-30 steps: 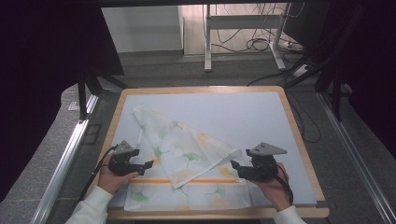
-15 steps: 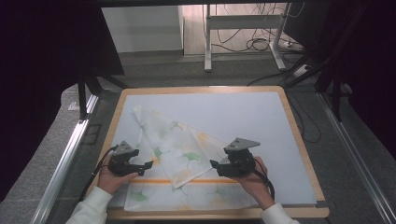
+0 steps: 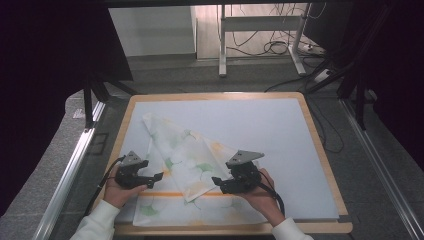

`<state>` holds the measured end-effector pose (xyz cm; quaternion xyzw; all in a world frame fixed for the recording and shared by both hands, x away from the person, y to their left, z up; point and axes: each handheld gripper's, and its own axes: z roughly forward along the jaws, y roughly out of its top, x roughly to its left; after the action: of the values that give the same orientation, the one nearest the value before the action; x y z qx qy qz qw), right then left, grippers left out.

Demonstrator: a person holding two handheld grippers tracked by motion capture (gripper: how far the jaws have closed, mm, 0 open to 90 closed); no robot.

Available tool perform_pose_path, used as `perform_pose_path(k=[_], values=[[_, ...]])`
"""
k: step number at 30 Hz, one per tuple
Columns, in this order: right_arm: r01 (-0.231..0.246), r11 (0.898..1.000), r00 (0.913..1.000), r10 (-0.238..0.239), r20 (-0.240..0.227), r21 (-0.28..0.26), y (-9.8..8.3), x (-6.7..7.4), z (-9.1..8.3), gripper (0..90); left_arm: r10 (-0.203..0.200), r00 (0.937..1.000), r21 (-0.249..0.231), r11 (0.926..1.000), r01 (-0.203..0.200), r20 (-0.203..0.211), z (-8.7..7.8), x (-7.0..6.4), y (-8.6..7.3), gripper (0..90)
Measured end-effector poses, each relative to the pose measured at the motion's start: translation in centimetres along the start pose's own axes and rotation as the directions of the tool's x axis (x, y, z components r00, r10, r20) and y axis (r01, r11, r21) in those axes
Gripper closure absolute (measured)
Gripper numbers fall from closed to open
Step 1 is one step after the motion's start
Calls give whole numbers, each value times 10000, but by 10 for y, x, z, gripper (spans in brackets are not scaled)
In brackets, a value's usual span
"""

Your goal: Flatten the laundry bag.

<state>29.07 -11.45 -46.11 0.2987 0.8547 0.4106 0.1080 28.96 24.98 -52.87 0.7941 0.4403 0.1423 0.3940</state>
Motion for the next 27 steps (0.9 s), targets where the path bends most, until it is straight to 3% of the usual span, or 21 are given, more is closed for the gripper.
perform_pose_path(k=[22,27], values=[[566,9957,9949,-501,-874,732,18,35,44,306,-21,9999,45,10000,21,99,0,0,0,190],[614,9939,9894,-485,-1370,916,20,47,54,312,-56,9999,-39,10000,57,114,-1,-1,0,192]])
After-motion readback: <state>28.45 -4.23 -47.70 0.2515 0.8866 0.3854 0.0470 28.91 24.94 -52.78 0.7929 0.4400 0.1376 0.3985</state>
